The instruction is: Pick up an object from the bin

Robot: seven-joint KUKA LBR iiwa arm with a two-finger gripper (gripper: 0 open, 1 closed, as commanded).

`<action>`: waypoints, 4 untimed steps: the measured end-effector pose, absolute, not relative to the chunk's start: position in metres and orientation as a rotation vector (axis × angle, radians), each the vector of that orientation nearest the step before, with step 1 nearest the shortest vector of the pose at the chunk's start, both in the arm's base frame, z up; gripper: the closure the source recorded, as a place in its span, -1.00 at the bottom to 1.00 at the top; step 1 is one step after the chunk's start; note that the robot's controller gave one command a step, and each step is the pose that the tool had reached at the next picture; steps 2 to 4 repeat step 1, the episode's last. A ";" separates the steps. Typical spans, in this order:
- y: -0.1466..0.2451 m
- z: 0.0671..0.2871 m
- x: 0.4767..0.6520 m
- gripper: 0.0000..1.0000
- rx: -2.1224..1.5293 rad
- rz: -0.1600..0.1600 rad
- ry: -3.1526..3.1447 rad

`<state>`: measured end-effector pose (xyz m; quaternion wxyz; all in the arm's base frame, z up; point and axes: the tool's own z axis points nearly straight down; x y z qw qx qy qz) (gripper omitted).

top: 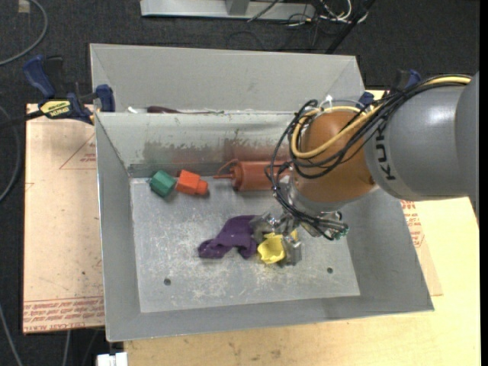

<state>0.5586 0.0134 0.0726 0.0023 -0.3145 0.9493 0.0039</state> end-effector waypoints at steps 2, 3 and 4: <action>0.043 0.202 0.569 1.00 -1.029 0.014 2.959; 0.043 0.202 0.569 1.00 -1.029 0.014 2.959; 0.043 0.202 0.569 1.00 -1.029 0.014 2.959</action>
Offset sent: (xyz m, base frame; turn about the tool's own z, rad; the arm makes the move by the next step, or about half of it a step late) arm 0.0000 0.0000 0.0000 0.0000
